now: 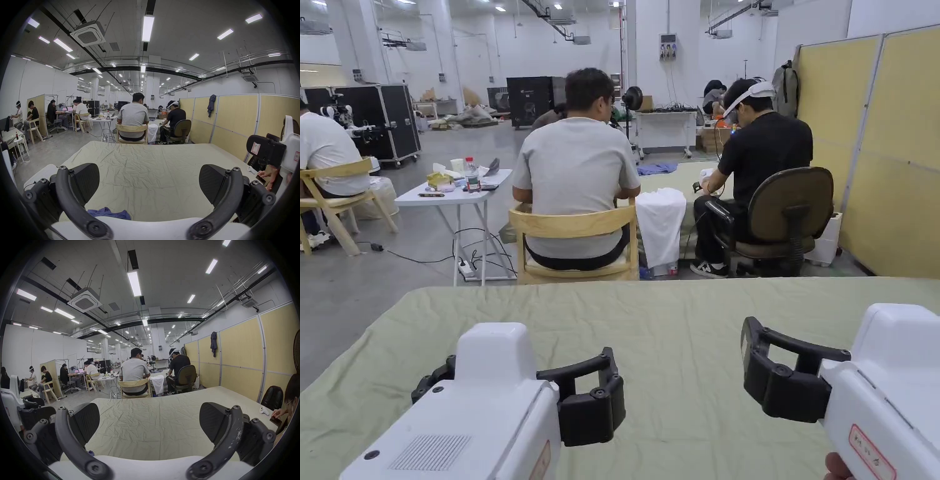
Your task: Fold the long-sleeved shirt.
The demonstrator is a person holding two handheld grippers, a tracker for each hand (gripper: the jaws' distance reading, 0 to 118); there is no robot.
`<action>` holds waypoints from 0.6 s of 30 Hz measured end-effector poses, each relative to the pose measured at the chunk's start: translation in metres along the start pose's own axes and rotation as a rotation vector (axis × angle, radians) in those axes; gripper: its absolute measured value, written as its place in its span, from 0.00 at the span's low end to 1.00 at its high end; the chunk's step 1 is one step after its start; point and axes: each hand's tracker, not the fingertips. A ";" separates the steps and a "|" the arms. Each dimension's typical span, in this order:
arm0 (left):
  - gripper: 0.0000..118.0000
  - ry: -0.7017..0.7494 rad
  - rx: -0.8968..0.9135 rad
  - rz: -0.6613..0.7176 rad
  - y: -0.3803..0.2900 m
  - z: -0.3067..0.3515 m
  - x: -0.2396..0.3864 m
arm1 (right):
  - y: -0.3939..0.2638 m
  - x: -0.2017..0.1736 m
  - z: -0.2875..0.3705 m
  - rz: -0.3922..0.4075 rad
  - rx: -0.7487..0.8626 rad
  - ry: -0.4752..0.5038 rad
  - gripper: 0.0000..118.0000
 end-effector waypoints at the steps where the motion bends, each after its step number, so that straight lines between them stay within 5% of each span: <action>1: 1.00 0.001 0.000 -0.001 0.000 0.000 0.000 | 0.000 -0.001 0.000 0.008 -0.002 0.003 1.00; 18: 1.00 -0.008 0.017 -0.002 0.009 0.003 0.008 | 0.005 -0.003 0.007 0.017 -0.005 0.027 1.00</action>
